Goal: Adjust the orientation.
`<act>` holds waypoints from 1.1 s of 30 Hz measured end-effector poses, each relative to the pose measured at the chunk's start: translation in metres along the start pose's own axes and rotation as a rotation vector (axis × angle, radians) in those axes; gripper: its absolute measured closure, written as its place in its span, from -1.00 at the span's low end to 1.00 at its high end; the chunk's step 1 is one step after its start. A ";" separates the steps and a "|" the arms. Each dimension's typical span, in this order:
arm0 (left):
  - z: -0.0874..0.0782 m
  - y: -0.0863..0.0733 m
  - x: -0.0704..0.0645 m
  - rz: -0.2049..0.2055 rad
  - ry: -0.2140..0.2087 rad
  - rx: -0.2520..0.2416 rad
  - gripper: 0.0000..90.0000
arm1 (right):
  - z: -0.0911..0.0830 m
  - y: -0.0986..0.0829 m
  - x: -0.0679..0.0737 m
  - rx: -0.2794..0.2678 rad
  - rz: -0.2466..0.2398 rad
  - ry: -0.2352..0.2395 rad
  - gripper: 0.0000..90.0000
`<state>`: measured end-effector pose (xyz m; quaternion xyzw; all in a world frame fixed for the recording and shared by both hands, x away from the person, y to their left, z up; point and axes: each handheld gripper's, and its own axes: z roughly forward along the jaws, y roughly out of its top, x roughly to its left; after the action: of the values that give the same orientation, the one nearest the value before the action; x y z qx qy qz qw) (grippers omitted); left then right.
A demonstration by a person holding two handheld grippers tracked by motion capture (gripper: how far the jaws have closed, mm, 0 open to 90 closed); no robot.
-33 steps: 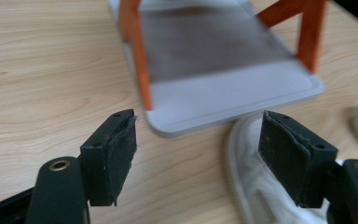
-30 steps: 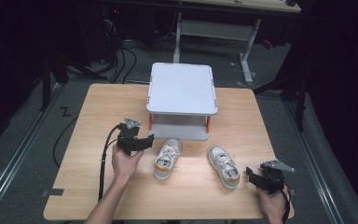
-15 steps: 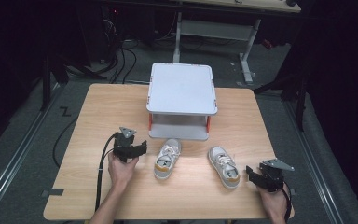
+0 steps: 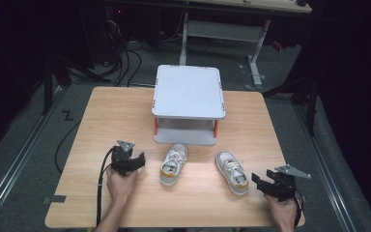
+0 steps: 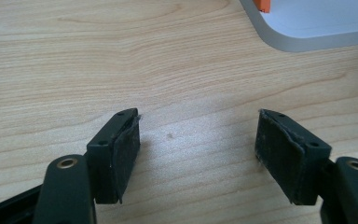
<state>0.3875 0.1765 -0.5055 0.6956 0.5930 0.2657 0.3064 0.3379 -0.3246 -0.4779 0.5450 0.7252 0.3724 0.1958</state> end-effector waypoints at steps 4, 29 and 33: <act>0.000 0.000 -0.001 0.002 -0.003 -0.003 -0.33 | -0.010 0.006 0.016 -0.022 -0.047 0.025 -0.30; 0.000 0.000 -0.001 0.003 -0.006 0.001 -0.36 | 0.026 0.038 0.078 0.117 -0.178 0.058 -0.47; 0.000 0.000 -0.001 0.003 -0.006 0.001 -0.36 | 0.032 0.037 0.079 0.156 -0.174 0.041 -0.46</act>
<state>0.3875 0.1755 -0.5057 0.6973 0.5913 0.2637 0.3077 0.3580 -0.2350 -0.4611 0.4859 0.8003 0.3076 0.1696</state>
